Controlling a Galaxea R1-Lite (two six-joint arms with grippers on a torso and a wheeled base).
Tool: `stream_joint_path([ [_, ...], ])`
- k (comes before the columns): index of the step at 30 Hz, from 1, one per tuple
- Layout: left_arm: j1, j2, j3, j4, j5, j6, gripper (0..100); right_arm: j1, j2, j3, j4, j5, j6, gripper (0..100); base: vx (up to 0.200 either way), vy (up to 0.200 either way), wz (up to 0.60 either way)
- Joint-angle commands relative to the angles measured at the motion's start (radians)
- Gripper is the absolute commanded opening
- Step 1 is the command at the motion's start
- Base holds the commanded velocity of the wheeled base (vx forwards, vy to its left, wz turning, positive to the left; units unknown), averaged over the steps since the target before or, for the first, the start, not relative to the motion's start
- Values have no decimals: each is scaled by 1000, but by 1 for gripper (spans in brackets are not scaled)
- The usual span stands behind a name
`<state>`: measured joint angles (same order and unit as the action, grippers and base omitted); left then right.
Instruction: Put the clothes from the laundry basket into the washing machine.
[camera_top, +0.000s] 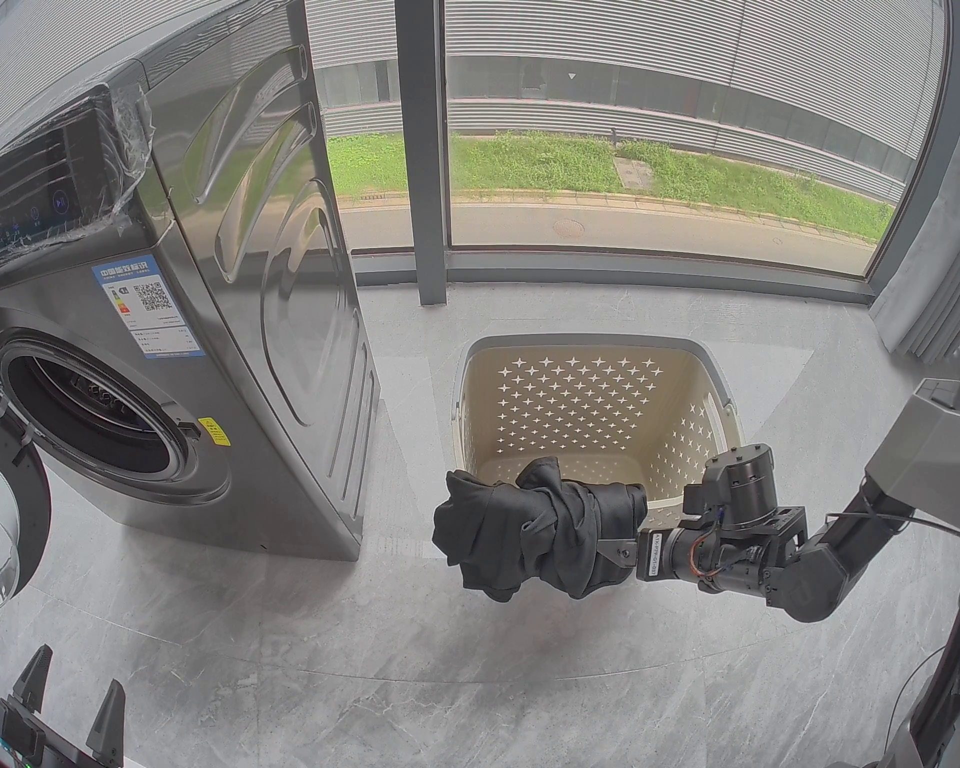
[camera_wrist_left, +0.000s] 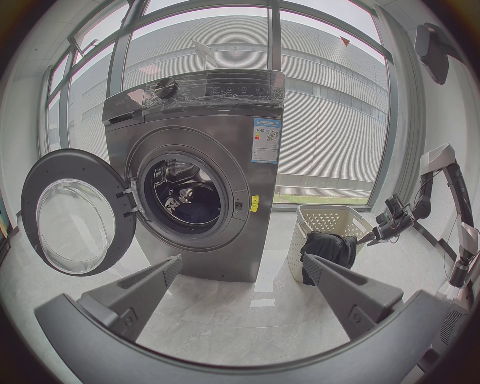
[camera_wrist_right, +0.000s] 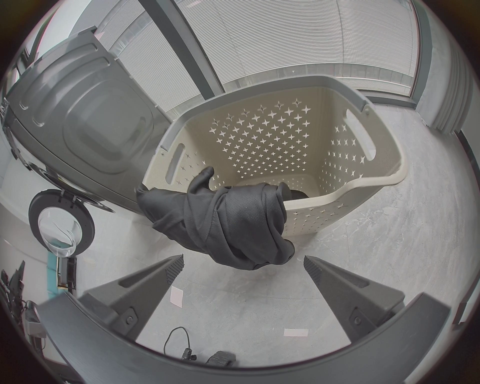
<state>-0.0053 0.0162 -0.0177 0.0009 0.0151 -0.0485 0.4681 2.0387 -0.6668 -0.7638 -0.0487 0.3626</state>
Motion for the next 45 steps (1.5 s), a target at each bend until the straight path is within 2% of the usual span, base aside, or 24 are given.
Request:
stream_joint_path([
  [1, 1, -13, 16, 1, 0, -1, 100, -17, 106, -46, -28, -2, -19, 100, 0, 0, 0],
  [9, 1, -13, 16, -1, 0, -1, 100, -42, 173, -129, -34, -2, -24, 100, 0, 0, 0],
  [24, 1, -13, 16, -1, 0, -1, 100, -40, 252, -255, -38, 1, -33, 100, 0, 0, 0],
  [25, 1, -13, 16, -1, 0, -1, 100, -40, 252, -257, -38, 1, -33, 0, 0, 0, 0],
  [36, 1, -13, 16, -1, 2, -1, 100, -29, 218, -209, -74, 1, -36, 0, 0, 0, 0],
  [45, 1, -13, 16, -1, 2, -1, 100, 14, 11, -74, -74, 0, -36, 0, 0, 0, 0],
])
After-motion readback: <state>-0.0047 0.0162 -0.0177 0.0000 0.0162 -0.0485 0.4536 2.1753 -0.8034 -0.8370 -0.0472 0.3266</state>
